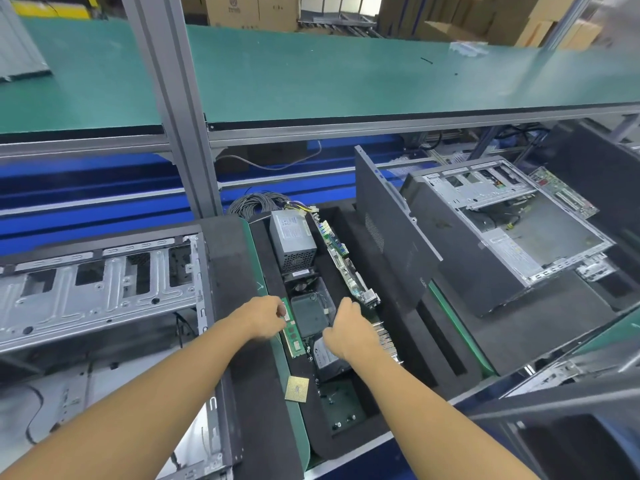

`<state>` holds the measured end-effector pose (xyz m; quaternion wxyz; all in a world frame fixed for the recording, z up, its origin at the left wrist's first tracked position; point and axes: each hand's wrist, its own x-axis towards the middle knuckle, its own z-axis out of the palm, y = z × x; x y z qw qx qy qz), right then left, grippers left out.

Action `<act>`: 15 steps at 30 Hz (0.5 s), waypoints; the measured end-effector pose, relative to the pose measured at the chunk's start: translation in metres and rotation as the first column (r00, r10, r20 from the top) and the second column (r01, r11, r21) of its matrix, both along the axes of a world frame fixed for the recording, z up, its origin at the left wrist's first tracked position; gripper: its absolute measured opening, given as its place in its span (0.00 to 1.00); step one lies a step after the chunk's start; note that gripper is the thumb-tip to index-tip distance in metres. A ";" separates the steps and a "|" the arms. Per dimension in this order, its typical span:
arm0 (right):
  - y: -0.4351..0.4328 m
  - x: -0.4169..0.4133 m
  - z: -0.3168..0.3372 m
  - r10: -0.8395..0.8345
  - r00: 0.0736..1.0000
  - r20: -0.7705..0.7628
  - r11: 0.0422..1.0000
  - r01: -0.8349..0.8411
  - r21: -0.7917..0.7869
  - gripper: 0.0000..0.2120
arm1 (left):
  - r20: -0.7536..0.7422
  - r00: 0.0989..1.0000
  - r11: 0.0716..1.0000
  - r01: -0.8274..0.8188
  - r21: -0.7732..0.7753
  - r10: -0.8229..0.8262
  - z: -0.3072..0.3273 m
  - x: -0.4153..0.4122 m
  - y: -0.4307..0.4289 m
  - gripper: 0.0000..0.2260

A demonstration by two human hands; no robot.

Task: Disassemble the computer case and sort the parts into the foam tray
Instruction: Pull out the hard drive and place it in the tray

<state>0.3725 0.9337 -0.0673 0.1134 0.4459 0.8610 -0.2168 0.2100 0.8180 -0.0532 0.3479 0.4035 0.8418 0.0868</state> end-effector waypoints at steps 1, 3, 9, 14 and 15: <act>-0.004 -0.007 0.009 0.021 0.999 -0.043 0.999 -0.023 -0.031 0.12 | 0.008 1.000 1.000 -0.018 0.022 0.018 0.002 -0.001 -0.001 0.14; -0.013 -0.021 0.028 0.073 0.986 -0.147 0.993 -0.085 -0.077 0.10 | 0.035 0.997 0.994 -0.068 0.087 0.065 0.008 -0.003 -0.004 0.13; -0.038 -0.060 0.083 0.261 0.889 -0.376 0.940 -0.323 -0.111 0.18 | 0.212 0.968 0.912 -0.204 0.355 0.134 0.045 -0.011 -0.023 0.10; -0.052 -0.079 0.123 0.424 0.720 -0.550 0.889 -0.446 0.101 0.18 | 0.290 0.955 0.811 -0.218 0.543 0.063 0.085 -0.023 -0.058 0.15; -0.056 -0.079 0.125 0.476 0.692 -0.543 0.870 -0.459 0.179 0.19 | 0.240 0.969 0.804 -0.194 0.562 0.067 0.090 -0.026 -0.067 0.17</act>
